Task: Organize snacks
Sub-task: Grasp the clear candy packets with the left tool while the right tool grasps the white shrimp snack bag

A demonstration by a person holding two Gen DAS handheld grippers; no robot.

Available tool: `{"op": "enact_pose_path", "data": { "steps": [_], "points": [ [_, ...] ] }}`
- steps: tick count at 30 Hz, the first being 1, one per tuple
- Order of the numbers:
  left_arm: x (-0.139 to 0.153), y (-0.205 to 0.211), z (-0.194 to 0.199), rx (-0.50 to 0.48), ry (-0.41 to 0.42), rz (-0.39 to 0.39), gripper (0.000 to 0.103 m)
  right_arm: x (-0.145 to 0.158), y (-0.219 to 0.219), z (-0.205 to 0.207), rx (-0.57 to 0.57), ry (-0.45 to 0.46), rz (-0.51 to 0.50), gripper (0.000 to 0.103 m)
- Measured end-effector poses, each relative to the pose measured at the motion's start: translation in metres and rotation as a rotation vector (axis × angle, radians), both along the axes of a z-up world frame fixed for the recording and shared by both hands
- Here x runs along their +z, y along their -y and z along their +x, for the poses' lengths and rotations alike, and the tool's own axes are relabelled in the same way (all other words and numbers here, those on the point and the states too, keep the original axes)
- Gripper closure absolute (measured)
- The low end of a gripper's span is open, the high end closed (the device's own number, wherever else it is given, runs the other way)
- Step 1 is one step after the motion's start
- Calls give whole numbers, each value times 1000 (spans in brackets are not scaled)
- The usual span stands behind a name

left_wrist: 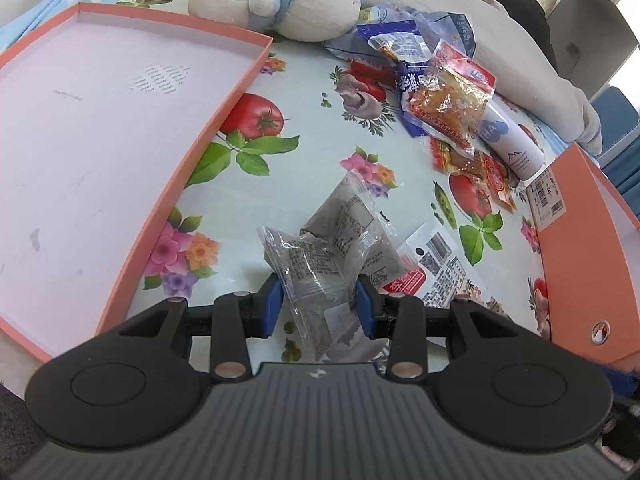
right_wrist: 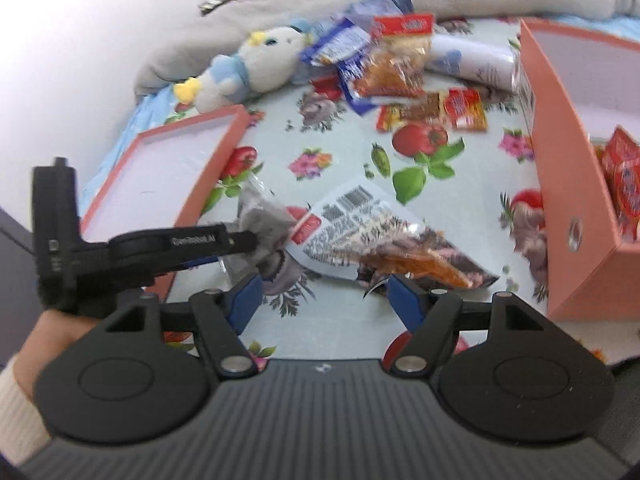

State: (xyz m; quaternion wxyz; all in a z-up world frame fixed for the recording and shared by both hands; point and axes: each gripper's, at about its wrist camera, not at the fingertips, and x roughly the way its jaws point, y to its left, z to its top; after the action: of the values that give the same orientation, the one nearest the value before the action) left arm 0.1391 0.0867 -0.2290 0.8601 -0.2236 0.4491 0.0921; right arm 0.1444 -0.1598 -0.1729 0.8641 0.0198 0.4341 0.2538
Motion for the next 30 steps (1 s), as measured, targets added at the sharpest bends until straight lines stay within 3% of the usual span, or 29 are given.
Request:
{"op": "enact_pose_path", "data": {
  "steps": [2, 7, 9, 11, 17, 24, 30],
  "points": [
    [-2, 0, 0, 1, -4, 0, 59, 1, 0, 7, 29, 50, -35, 31],
    [-6, 0, -2, -1, -11, -4, 59, -16, 2, 43, 74, 58, -133, 31],
    [-6, 0, -3, -1, -11, -4, 59, -27, 2, 54, 109, 39, -169, 30],
    [-6, 0, -4, 1, -11, -4, 59, -37, 0, 60, 145, 15, -197, 22],
    [-7, -1, -4, 0, -10, -6, 59, -66, -6, 69, 194, -43, -266, 22],
    [-7, -1, -3, -2, -11, -7, 59, -78, -6, 65, 164, -7, -259, 21],
    [-7, 0, -2, -3, -10, -6, 59, -76, -11, 60, 95, 23, -275, 46]
  ]
}}
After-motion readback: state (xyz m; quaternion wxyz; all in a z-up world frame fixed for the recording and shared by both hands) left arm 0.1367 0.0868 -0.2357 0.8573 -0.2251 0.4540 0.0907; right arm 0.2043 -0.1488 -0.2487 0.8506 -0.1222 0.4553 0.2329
